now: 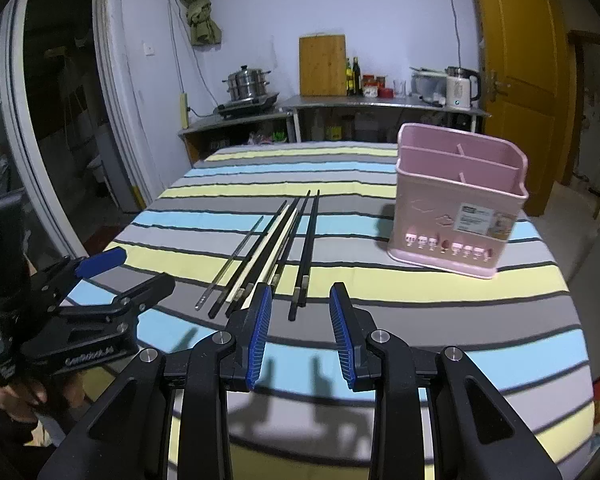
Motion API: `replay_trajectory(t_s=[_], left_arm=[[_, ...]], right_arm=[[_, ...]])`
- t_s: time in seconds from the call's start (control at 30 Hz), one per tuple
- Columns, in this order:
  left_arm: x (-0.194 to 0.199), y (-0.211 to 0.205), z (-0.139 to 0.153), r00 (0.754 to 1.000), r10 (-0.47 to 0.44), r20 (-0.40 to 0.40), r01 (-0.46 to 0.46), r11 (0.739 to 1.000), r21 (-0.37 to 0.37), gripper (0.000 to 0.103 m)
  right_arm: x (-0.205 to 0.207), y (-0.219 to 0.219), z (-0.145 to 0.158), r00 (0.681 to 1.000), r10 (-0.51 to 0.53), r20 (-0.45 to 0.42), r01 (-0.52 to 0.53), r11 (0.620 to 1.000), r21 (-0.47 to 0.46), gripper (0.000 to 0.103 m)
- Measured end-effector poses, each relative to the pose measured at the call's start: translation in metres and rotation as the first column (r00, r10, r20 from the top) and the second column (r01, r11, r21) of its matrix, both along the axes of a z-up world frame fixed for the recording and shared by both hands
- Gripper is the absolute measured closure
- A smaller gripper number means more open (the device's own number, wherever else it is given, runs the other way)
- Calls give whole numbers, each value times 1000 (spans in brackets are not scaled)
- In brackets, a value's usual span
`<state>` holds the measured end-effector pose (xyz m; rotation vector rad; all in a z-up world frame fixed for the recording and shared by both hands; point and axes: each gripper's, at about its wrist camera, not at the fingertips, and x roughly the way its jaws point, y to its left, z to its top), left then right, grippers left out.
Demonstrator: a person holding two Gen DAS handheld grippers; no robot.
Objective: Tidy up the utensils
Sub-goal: 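Lower both tools toward the row of chopsticks on the tablecloth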
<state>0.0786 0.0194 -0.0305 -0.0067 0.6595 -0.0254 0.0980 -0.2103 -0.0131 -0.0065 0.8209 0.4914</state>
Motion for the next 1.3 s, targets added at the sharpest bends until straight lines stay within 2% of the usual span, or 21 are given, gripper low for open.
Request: replay_trajectory(t_s=[0.23, 0.3, 0.57, 0.63, 0.73, 1.1, 1.3], left_arm=[[58, 19, -19, 993, 2, -117, -5, 1000, -29, 30], [73, 24, -26, 987, -8, -161, 0, 999, -51, 37], [116, 27, -46, 968, -51, -247, 23, 993, -114, 59], [124, 28, -51, 965, -56, -257, 24, 992, -124, 60], [133, 26, -58, 958, -59, -279, 25, 992, -124, 66], [146, 20, -59, 966, -28, -257, 21, 999, -30, 74], [146, 24, -59, 968, -12, -252, 3, 999, -39, 75]], right_arm=[[39, 15, -27, 998, 9, -67, -11, 999, -35, 72], [51, 20, -34, 996, 14, -83, -17, 999, -42, 72], [95, 39, -59, 988, 18, -156, -29, 997, -72, 72], [104, 43, -63, 985, 19, -170, -31, 997, -68, 72], [116, 49, -70, 982, 15, -187, -28, 997, -69, 72], [147, 68, -94, 972, 9, -233, -36, 993, -112, 83], [152, 66, -96, 973, -8, -231, -22, 992, -125, 83]])
